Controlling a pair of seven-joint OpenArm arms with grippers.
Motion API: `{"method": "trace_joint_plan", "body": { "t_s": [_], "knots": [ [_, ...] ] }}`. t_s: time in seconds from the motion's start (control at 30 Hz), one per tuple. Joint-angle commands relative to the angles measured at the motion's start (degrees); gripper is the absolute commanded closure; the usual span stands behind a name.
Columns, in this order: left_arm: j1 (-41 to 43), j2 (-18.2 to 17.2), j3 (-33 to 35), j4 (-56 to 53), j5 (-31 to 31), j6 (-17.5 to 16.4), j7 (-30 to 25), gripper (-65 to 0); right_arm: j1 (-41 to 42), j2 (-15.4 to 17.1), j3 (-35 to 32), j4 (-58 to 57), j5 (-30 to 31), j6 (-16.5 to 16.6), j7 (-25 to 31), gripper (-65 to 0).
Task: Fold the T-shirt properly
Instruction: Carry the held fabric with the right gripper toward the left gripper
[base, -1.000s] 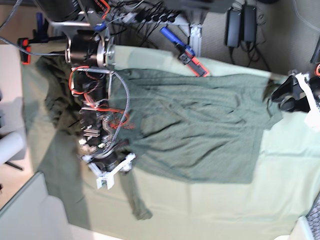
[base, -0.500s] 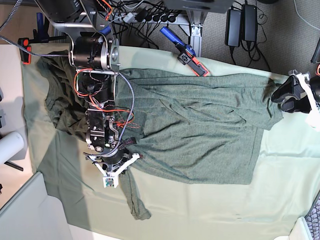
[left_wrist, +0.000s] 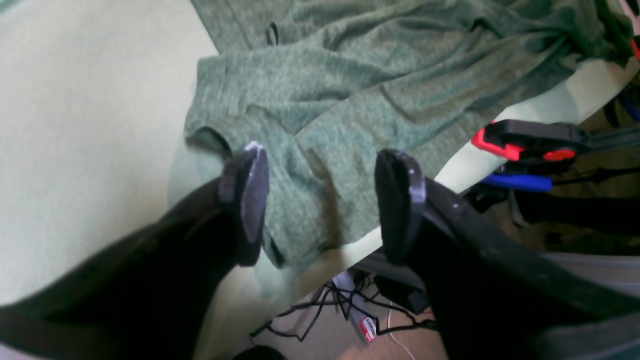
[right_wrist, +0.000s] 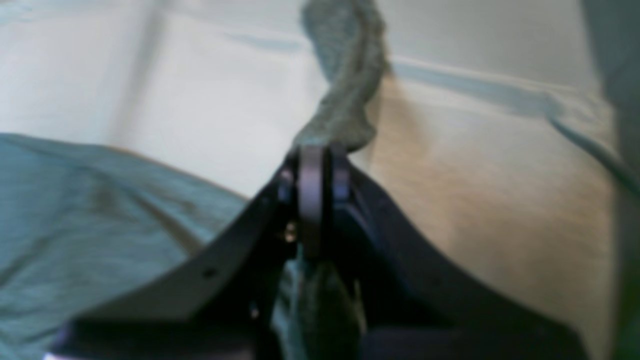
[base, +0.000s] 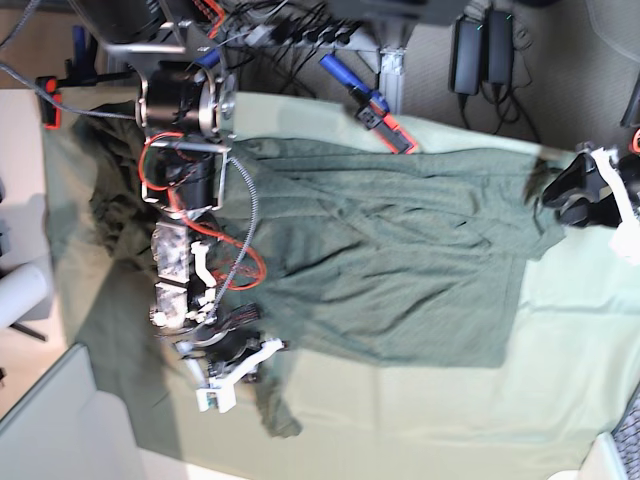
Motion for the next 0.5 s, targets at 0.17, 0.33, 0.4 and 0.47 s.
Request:
{"method": "trace_joint_plan", "body": {
  "t_s": [0.17, 0.33, 0.4, 0.47],
  "knots": [
    [-0.33, -0.96, -0.48, 0.79, -0.96, -0.32, -1.22, -36.9, 2.05, -1.68, -3.56, 4.22, 7.04, 4.55, -1.6, 0.0],
    [-0.33, -0.96, -0.48, 0.79, -0.79, -0.32, -1.22, -36.9, 2.05, -2.95, -13.33, 4.39, 7.26, 5.88, -2.71, 0.0],
    [-0.33, -0.96, -0.48, 0.79, -0.24, -0.32, -1.25, -36.9, 2.01, -2.89, -18.29, 4.76, 7.23, 5.86, -3.85, 0.0],
    [-0.31, -0.96, -0.48, 0.79, 0.44, -0.32, -1.49, -36.9, 1.22, -2.73, -22.25, 6.32, 7.23, 5.88, -5.09, 0.0]
  ]
}}
